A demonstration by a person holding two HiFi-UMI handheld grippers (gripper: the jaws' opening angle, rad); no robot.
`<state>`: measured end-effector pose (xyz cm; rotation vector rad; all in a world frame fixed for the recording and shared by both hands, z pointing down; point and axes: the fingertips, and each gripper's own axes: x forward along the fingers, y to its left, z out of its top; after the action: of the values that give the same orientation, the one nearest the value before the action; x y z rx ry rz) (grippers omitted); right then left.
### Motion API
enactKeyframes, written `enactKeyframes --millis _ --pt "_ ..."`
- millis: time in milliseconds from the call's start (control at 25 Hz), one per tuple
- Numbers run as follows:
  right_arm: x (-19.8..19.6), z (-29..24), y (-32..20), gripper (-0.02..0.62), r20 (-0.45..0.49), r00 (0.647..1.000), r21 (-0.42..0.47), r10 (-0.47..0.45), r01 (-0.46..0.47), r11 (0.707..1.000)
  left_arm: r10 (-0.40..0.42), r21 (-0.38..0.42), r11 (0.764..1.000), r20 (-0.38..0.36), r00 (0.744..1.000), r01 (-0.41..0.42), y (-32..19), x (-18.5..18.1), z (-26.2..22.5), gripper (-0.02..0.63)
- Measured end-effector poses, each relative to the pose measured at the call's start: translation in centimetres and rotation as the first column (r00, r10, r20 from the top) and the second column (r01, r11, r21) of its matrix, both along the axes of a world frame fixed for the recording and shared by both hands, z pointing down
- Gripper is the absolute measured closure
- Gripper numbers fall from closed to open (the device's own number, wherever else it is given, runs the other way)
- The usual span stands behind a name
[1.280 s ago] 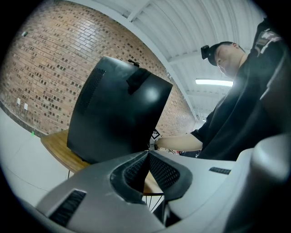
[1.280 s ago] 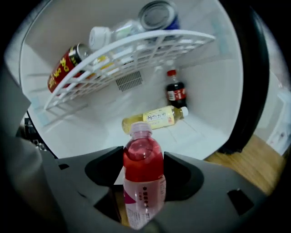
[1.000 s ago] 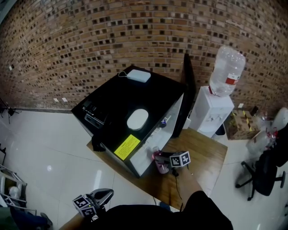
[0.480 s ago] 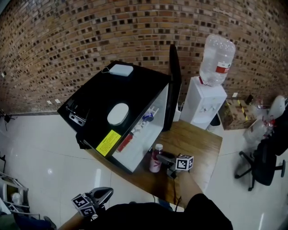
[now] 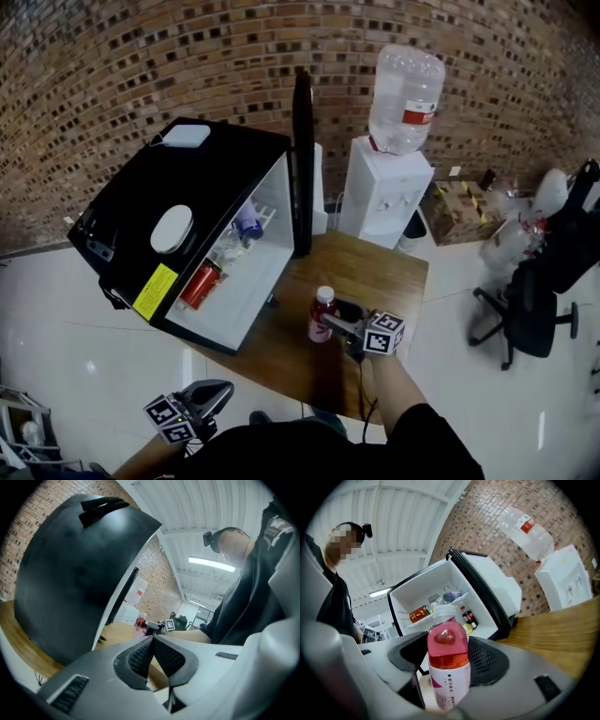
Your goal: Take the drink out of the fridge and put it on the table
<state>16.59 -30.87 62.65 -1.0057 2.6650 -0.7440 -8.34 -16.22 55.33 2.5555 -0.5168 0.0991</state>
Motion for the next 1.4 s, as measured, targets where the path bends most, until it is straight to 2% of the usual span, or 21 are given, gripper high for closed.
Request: enactKeyframes --millis 240,400,520,640,840,920,1000,1080,1320,1400 --pt "3.7 -0.6 3.0 0.308 -0.073 0.997 0.101 -0.015 0.022 0.995 0.066 -0.009 0.998 -0.007 0.998 -0.066 -0.1 8.0 3.1 0.609" --pt "5.0 -0.2 4.0 0.308 -0.101 0.994 0.166 -0.036 0.052 0.985 0.103 -0.009 0.995 -0.012 0.995 -0.103 -0.4 13.5 5.7 0.609" --pt "5.2 0.9 5.3 0.308 -0.157 0.986 0.217 -0.054 0.088 0.972 0.115 -0.012 0.993 -0.014 0.993 -0.115 -0.4 16.7 7.5 0.609" --pt "4.7 2.0 6.8 0.308 -0.245 0.965 0.275 -0.09 0.158 0.948 0.126 -0.018 0.992 -0.017 0.992 -0.126 -0.7 19.4 9.3 0.609" --pt "3.8 5.1 10.2 0.308 -0.395 0.906 0.337 -0.155 0.3 0.892 0.137 -0.034 0.99 -0.016 0.99 -0.138 -1.7 22.8 13.0 0.609" --pt "4.4 5.7 10.5 0.305 -0.336 0.931 0.359 -0.143 0.267 0.894 0.138 -0.037 0.99 -0.017 0.99 -0.139 -2.1 23.6 14.1 0.609" --pt "5.8 6.1 9.9 0.307 -0.249 0.962 0.345 -0.112 0.196 0.918 0.135 -0.041 0.99 -0.021 0.991 -0.136 -2.5 24.3 15.0 0.609" --pt "7.2 6.6 9.6 0.307 -0.209 0.974 0.335 -0.09 0.157 0.929 0.133 -0.048 0.99 -0.025 0.991 -0.134 -2.7 24.7 15.6 0.609" --pt "7.7 7.3 9.8 0.301 -0.224 0.972 0.343 -0.076 0.151 0.927 0.116 -0.056 0.991 -0.031 0.993 -0.118 -3.0 25.5 16.1 0.609" --pt "7.8 7.2 9.6 0.279 -0.23 0.971 0.339 -0.061 0.139 0.93 0.104 -0.051 0.993 -0.032 0.994 -0.105 -3.1 25.6 15.9 0.609"
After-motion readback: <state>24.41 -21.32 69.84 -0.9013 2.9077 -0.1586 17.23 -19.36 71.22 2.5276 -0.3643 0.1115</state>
